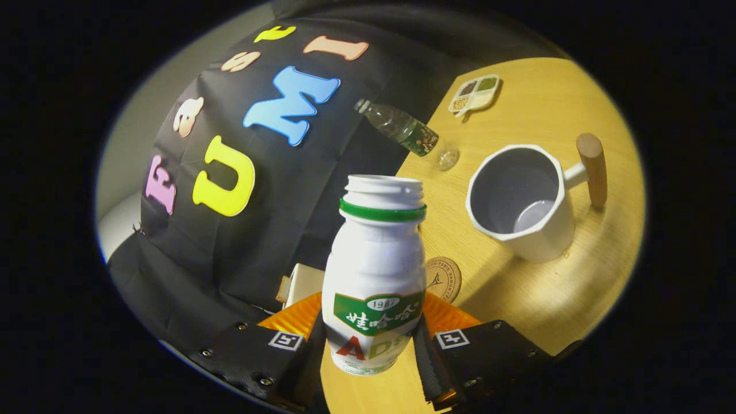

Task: Take the bottle from table, then pour the juice into the cup, finally place the bottle on the coaster

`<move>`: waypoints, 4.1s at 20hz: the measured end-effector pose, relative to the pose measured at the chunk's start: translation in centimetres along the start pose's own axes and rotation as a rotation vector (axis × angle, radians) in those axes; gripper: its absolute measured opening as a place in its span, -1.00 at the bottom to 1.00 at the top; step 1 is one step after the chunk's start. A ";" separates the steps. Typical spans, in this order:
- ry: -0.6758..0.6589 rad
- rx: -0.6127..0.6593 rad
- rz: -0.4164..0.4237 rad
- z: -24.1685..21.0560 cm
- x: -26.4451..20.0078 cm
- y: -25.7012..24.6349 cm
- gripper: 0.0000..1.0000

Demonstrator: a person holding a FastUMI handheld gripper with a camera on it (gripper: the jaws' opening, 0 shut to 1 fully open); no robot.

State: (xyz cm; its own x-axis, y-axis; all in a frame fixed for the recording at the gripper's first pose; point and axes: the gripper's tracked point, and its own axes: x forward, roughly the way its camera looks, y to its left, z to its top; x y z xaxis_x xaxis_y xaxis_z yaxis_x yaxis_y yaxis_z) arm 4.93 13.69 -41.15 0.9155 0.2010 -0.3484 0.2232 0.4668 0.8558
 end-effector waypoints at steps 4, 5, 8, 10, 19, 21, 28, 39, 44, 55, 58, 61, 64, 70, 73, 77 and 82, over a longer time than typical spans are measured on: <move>0.008 0.088 -0.003 -0.1 0.6 -0.4 0.37; 0.016 0.122 0.001 -0.3 0.7 -0.4 0.37; 0.012 0.215 0.011 0.0 0.7 -0.6 0.37; 0.004 0.263 0.011 0.1 0.7 -0.7 0.37; -0.011 0.419 0.023 1.0 0.8 -0.2 0.37; -0.005 0.434 0.026 0.9 0.7 -0.2 0.37; -0.022 0.508 0.039 1.7 0.7 0.3 0.37; -0.027 0.524 0.058 2.4 1.0 1.4 0.37; -0.029 0.525 0.062 2.3 1.0 1.6 0.37; -0.026 0.538 0.065 2.4 1.0 1.6 0.37; -0.025 0.540 0.071 2.4 0.8 1.9 0.37; -0.023 0.545 0.076 2.5 0.8 2.1 0.36; -0.024 0.550 0.078 2.5 0.8 2.3 0.37; -0.035 0.572 0.075 2.8 0.7 1.9 0.37; -0.043 0.576 0.083 3.3 0.5 1.7 0.37; -0.036 0.582 0.094 3.2 0.7 2.0 0.37; -0.043 0.596 0.105 3.2 0.5 1.9 0.37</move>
State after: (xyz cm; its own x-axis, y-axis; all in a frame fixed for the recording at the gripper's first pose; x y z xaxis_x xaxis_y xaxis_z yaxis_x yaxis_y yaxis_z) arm 6.83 11.91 -38.47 0.9527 0.1790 -0.2457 0.2688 -0.1184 0.9559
